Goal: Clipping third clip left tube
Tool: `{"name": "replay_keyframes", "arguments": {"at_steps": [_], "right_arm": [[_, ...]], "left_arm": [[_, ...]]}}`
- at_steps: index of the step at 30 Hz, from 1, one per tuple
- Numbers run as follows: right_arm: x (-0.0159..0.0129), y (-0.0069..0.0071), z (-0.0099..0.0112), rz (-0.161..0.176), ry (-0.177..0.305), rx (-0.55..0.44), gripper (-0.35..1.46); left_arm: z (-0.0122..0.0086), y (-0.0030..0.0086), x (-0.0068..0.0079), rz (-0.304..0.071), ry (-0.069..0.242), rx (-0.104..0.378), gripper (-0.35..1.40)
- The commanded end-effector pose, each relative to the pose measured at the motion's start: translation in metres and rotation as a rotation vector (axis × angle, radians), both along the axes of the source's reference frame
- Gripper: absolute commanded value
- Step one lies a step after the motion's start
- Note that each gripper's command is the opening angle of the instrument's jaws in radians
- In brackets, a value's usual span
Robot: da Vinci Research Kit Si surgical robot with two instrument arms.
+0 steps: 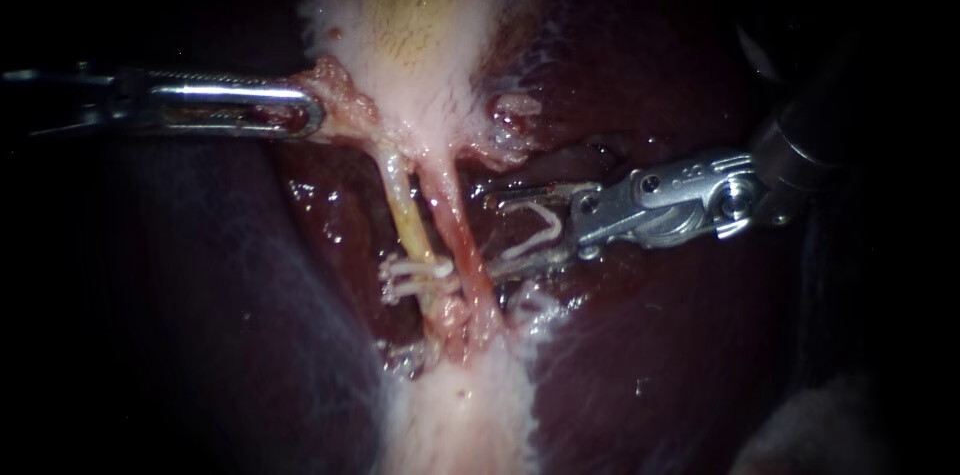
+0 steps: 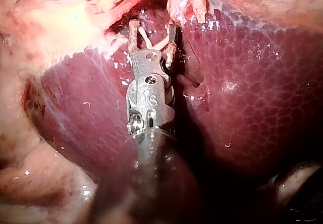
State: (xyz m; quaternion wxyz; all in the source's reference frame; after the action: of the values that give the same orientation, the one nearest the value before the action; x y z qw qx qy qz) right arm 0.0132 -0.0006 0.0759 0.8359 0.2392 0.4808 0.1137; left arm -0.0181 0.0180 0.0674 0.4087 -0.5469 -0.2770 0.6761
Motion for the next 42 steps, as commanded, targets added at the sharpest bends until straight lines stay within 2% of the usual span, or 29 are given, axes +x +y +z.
{"name": "replay_keyframes", "arguments": {"at_steps": [1, 13, 21, 25, 33, 42], "right_arm": [[0.0, 0.0, 0.0, 0.0, 0.0, 0.0, 0.46], [-0.0002, -0.0001, -0.0007, -0.002, 0.002, 0.003, 0.47], [-0.0014, 0.0007, -0.0045, -0.008, 0.009, 0.023, 0.46], [-0.0018, 0.0006, -0.0062, -0.012, 0.013, 0.03, 0.47], [-0.0013, 0.0001, -0.0083, -0.018, 0.018, 0.037, 0.47], [0.0001, -0.0003, -0.0097, -0.017, 0.029, 0.043, 0.47]], "left_arm": [[0.0, 0.0, 0.0, 0.003, -0.001, 0.0, -0.35], [0.0, -0.0001, 0.0002, 0.003, -0.002, 0.0, -0.35], [0.0, -0.0001, 0.0002, 0.004, -0.002, 0.0, -0.35], [-0.0001, -0.0001, 0.0003, 0.004, -0.002, 0.0, -0.35], [0.0, -0.0001, 0.0003, 0.004, -0.002, 0.0, -0.35], [0.0, -0.0001, 0.0003, 0.004, -0.002, 0.0, -0.35]]}}
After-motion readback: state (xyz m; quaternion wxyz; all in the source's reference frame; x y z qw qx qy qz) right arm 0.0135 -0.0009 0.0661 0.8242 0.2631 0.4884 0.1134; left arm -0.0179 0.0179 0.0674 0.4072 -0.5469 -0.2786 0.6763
